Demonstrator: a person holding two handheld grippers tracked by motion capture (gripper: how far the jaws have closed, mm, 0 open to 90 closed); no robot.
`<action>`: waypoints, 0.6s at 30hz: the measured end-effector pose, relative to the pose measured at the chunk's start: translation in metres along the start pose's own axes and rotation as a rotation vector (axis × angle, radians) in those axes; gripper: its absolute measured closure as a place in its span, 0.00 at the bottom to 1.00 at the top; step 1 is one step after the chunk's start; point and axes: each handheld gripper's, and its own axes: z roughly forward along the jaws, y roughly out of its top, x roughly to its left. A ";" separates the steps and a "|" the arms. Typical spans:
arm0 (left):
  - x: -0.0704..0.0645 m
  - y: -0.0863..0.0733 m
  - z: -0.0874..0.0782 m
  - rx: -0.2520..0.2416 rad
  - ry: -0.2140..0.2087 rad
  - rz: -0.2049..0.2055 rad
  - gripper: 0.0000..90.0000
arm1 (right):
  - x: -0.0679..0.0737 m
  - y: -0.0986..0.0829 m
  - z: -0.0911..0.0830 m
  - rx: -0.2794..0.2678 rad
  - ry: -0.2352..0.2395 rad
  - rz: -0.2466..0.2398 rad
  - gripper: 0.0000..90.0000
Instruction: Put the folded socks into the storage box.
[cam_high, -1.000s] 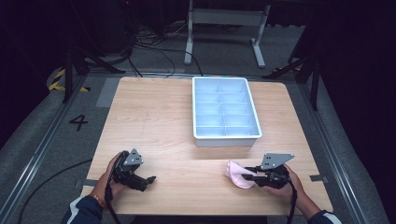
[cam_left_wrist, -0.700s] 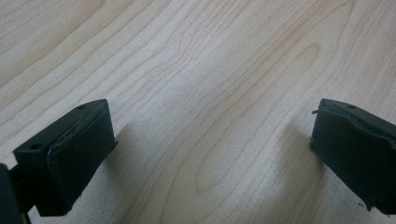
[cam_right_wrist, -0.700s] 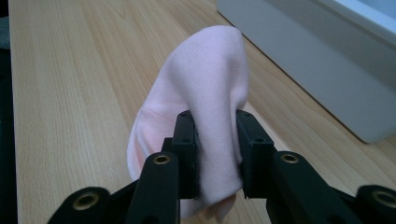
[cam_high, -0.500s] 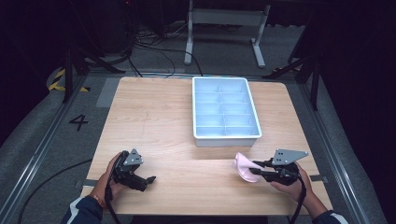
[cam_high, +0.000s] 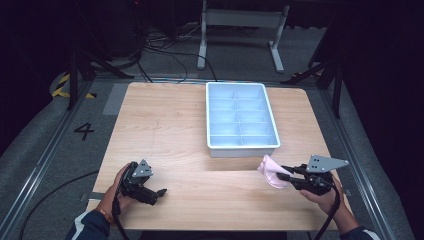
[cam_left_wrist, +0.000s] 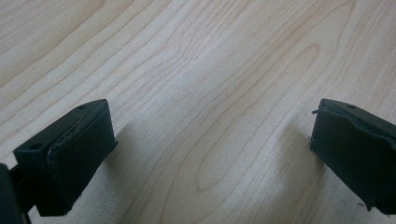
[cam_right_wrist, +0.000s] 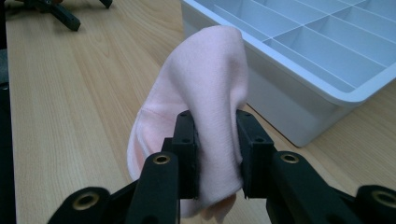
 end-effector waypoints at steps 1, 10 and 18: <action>0.000 0.000 0.000 0.000 0.000 0.000 0.00 | -0.001 0.000 -0.001 -0.004 -0.002 -0.003 0.80; 0.000 0.000 0.000 0.000 0.000 0.000 0.00 | -0.006 0.003 -0.013 -0.029 -0.028 -0.003 0.80; 0.000 0.000 0.000 0.000 0.000 0.000 0.00 | -0.011 0.010 -0.019 -0.040 -0.043 -0.010 0.80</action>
